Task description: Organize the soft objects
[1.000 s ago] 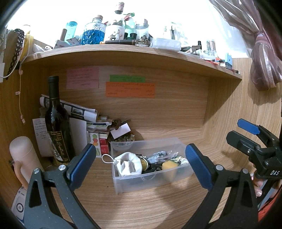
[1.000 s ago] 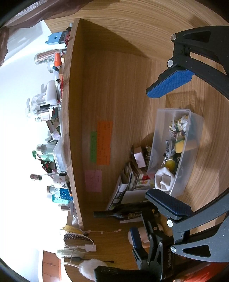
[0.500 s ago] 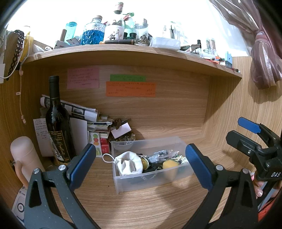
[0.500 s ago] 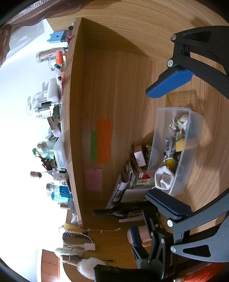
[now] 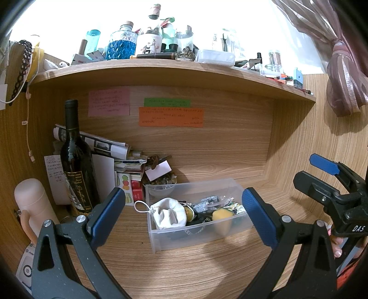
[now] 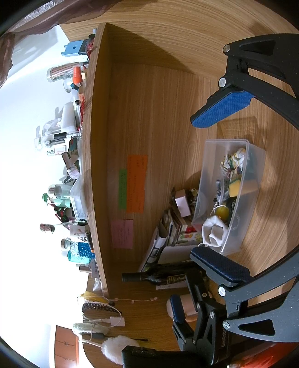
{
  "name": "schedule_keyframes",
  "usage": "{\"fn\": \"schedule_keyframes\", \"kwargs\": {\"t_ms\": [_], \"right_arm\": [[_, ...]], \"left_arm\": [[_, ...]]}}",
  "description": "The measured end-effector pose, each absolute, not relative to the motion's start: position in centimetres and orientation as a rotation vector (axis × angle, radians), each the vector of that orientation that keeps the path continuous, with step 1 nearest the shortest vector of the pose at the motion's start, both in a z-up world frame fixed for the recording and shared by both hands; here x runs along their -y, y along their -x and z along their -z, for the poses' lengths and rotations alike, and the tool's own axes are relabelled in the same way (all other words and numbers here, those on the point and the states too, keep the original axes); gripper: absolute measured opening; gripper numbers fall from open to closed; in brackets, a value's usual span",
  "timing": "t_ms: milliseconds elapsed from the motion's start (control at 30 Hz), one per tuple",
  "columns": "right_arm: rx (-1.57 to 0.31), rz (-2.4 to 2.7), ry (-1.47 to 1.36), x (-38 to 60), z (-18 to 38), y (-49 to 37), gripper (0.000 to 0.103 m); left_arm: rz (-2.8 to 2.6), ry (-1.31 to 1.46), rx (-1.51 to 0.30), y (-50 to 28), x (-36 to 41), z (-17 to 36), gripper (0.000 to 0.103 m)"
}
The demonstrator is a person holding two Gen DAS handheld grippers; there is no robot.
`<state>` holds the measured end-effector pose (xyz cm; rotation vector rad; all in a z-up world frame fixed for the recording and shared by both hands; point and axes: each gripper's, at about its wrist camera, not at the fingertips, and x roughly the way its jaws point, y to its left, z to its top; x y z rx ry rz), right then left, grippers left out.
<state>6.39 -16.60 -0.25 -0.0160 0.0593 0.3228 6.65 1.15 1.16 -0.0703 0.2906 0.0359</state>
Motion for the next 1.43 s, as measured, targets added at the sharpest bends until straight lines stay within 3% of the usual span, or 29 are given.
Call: {"fn": "schedule_keyframes", "kwargs": {"t_ms": [1433], "right_arm": [[-0.069,-0.314,0.013,16.13,0.5,-6.5,0.103]], "left_arm": [[0.046,0.073,-0.302,-6.56,-1.64,-1.02,0.103]]}}
